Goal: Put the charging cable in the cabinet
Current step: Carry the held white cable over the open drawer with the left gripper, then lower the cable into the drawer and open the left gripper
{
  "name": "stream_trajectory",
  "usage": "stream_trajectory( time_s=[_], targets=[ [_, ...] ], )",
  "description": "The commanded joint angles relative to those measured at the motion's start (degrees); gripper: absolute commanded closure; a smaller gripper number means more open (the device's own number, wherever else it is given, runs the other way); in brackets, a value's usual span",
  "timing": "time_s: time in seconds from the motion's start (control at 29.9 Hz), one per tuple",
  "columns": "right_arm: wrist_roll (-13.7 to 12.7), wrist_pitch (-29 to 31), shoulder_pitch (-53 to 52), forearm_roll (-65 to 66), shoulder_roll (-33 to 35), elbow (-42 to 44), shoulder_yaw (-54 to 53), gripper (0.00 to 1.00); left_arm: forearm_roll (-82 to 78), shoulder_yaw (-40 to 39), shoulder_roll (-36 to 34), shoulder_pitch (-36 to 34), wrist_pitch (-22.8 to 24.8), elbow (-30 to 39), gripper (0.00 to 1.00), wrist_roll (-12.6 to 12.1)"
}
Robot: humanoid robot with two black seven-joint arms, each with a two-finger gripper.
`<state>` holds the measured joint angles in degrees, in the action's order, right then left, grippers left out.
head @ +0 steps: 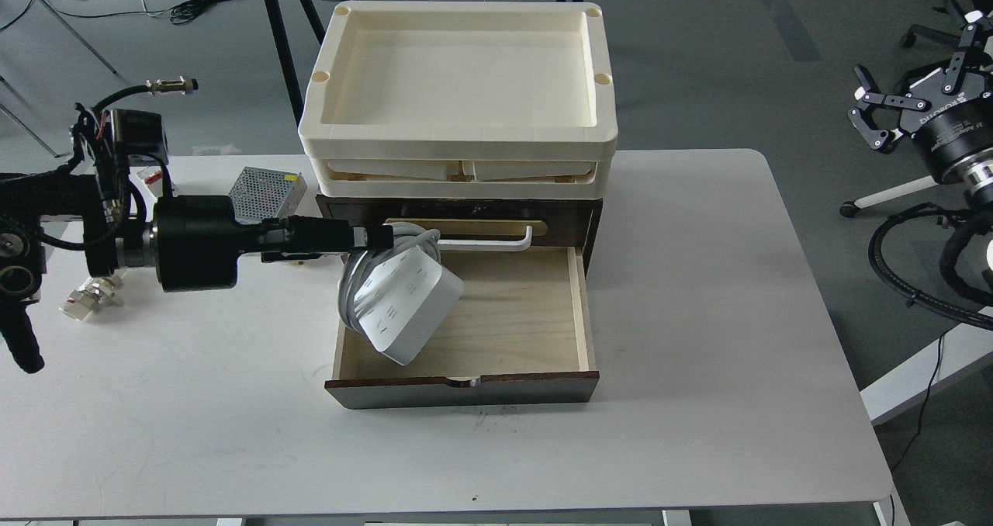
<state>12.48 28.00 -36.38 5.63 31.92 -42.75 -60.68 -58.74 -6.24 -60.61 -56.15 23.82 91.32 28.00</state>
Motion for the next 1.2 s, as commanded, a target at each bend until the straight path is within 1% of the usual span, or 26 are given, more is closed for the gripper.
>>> stream_trajectory(
  time_s=[0.0,0.17,0.23,0.57,0.84,1.17],
  targets=[
    [0.0,0.0,0.0,0.0,0.07,0.12,-0.06,0.0,0.12,0.08,1.46,2.45,-1.14,-0.09,0.96,0.0],
    [0.0,0.0,0.17,0.0,0.07,0.13,-0.06,0.0,0.12,0.08,4.44,4.56,-3.34,-0.43,0.96,0.0],
    [0.0,0.0,0.44,0.0,0.07,0.13,-0.06,0.0,0.03,0.08,5.85,4.74,-3.43,-1.4,0.96,0.0],
    [0.09,0.0,0.53,0.0,0.33,0.13,-0.15,0.0,-0.06,0.7,12.62,5.26,-2.91,-9.75,0.96,0.0],
    [0.09,0.0,0.61,0.0,0.33,0.13,-0.15,0.0,-0.14,1.05,17.02,6.49,-2.55,-18.09,0.96,0.0],
    [0.26,0.0,0.61,0.0,0.33,0.13,-0.15,0.0,-0.76,1.23,19.83,8.43,-2.55,-23.02,0.96,0.0]
  ],
)
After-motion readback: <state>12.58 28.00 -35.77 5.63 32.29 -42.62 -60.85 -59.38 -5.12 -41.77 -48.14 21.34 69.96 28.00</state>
